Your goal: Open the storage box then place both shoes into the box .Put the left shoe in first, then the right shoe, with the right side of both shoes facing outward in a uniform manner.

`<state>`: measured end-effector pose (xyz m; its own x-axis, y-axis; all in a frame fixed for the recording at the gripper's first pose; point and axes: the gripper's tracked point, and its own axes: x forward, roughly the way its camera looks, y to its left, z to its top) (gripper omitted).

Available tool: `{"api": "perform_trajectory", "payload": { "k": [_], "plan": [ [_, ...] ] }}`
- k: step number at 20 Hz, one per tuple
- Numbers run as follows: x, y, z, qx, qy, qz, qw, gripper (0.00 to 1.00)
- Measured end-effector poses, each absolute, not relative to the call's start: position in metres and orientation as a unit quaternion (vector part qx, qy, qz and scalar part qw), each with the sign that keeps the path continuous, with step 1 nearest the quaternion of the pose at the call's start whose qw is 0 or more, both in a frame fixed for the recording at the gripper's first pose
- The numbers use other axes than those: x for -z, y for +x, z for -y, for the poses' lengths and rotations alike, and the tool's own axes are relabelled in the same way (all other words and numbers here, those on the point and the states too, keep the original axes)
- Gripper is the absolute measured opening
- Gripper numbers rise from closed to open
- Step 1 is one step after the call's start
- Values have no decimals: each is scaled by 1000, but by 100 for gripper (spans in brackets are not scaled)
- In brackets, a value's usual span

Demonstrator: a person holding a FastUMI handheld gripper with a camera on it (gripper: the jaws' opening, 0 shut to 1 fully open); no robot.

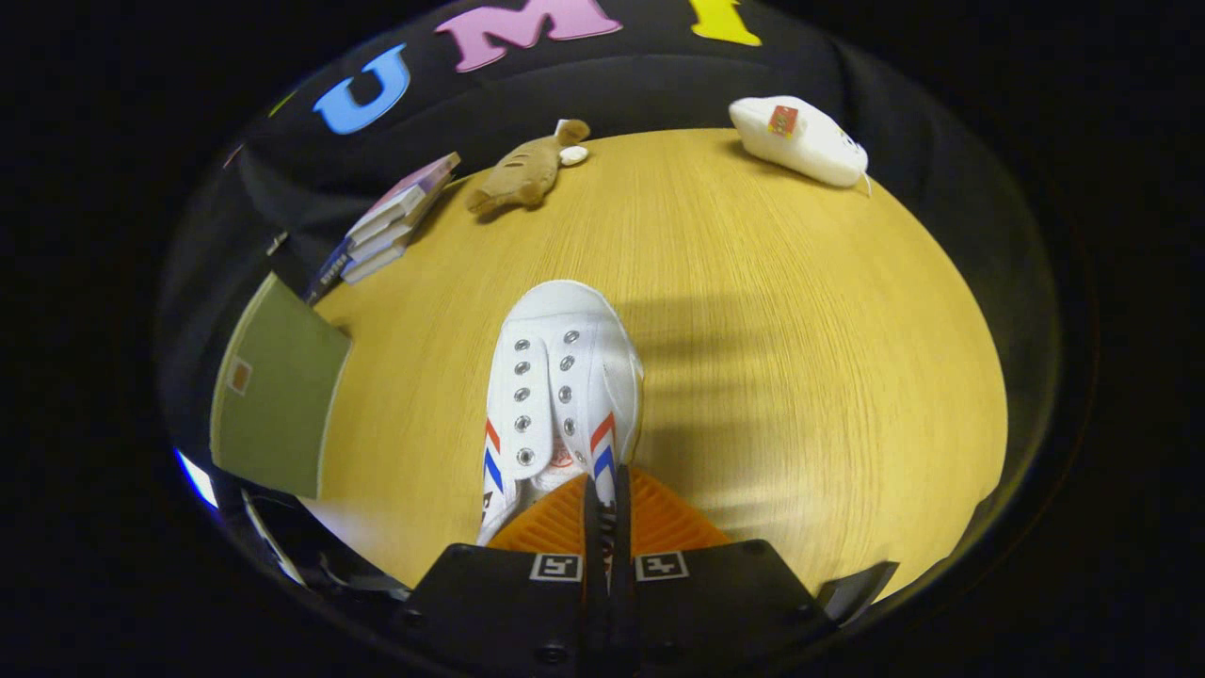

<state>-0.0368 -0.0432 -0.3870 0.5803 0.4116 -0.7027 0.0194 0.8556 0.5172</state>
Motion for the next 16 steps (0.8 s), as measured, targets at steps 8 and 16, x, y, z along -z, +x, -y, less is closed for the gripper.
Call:
{"api": "perform_trajectory", "payload": {
  "k": [8,16],
  "plan": [
    [313,-33,-17,-200,402,-411,794,5],
    [208,-31,-85,-247,411,-375,793,5]
  ]
}}
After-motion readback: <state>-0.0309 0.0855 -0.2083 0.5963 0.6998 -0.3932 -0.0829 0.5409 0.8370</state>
